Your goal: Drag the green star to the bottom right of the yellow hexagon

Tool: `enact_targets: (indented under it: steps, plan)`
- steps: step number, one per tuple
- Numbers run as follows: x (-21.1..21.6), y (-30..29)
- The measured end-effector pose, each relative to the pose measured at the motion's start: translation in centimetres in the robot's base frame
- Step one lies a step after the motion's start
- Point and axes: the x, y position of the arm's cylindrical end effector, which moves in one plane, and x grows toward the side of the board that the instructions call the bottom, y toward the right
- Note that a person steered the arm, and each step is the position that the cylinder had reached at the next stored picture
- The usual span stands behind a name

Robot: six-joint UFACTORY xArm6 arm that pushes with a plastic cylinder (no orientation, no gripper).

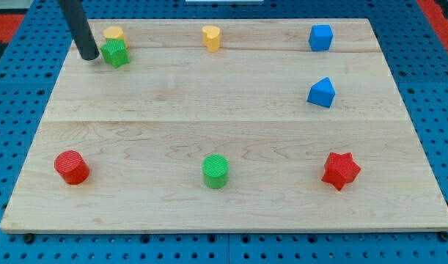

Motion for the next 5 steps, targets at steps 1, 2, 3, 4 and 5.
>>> enact_targets:
  steps: [1,2,3,4,5]
  plan:
    - [-1.6,3.3]
    - [-1.8,3.4]
    - [-1.8,3.4]
    - [-1.8,0.3]
    - [-2.4,-2.3]
